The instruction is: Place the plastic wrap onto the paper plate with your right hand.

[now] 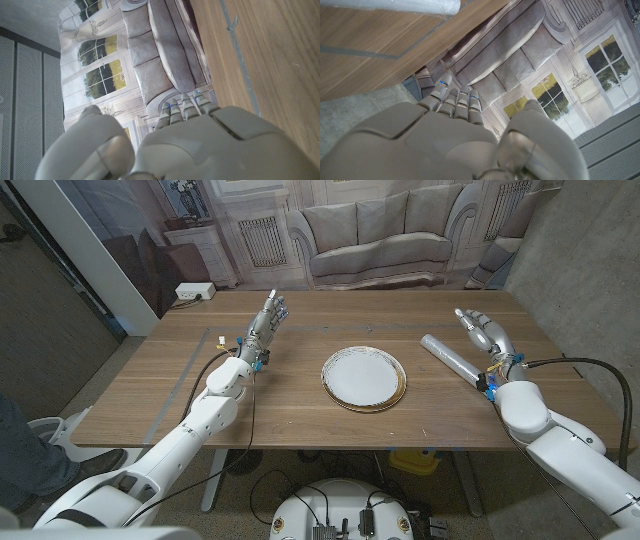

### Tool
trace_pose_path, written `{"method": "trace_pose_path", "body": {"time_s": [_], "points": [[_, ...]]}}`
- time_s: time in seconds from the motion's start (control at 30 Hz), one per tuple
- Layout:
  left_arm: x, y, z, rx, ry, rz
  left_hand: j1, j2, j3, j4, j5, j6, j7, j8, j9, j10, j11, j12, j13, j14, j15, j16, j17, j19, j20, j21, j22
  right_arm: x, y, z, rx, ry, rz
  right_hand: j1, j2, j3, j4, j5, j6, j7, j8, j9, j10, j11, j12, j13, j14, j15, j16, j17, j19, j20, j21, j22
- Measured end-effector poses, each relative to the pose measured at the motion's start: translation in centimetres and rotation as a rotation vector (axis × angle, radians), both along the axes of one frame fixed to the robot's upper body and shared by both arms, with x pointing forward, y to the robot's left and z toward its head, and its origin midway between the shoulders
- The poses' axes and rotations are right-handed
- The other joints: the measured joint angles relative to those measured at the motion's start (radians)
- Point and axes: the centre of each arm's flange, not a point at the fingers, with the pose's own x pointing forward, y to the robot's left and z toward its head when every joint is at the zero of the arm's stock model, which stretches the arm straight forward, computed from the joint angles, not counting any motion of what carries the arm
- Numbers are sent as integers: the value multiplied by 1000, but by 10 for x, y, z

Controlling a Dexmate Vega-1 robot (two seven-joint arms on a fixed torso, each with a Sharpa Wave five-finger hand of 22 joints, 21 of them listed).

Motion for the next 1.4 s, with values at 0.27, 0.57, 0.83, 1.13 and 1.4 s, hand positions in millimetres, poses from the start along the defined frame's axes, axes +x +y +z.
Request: {"method": "trace_pose_path", "body": {"time_s": [0.27, 0.57, 0.83, 1.13, 1.4], "points": [[-2, 1, 0, 0, -4, 0, 0, 0, 0, 0, -2, 0, 0, 0, 0, 0, 0, 0, 0, 0, 0, 0, 0, 0, 0, 0, 0, 1, -8, -5, -42, 38, -98, 0, 0, -4, -4, 0, 0, 0, 0, 0, 0, 0, 0, 0, 0, 0, 0, 0, 0, 0, -4, 0], [-5, 3, 0, -8, -10, 7, 2, 2, -3, 3, -4, 5, 5, 0, 0, 6, 6, 0, 0, 5, 6, 0, 0, 4, 4, 0, 0, -8, 2, 3, -109, 42, -143, 0, 0, 0, -8, 0, 0, 0, 0, 0, 0, 0, 0, 0, 0, 0, 0, 0, 3, -3, -8, 0], [-8, 6, -4, -16, -10, 15, 5, 5, -7, -1, -4, 5, 5, 0, 0, 7, 7, 0, 0, 5, 6, 0, 0, 4, 4, 0, 0, -8, 4, 5, -146, 58, -186, 4, 4, 0, -8, 0, 0, 0, 0, 0, 5, -5, 0, 0, 0, 0, 0, 0, 3, -3, -8, 0], [-9, 7, -7, -23, -9, 18, 5, 5, -7, -1, -4, 5, 5, 0, 0, 7, 7, 0, 0, 5, 6, 0, 0, 4, 4, -8, 0, -8, 7, 7, -185, 73, -228, 4, 4, 0, -8, 0, 4, -4, 0, 0, 5, -5, 0, 0, 4, -4, -4, 0, 3, -3, -14, 0], [-10, 6, -8, -28, -11, 18, 5, 5, -7, -1, -4, 5, 5, 0, 0, 7, 7, 0, 0, 5, 6, 0, 0, 4, 4, -8, 0, -10, 8, 8, -217, 90, -267, 4, 4, 0, -8, 0, 4, -4, 0, 0, 5, -5, 0, 0, 5, -5, -4, 0, 3, -3, -18, 0]]}}
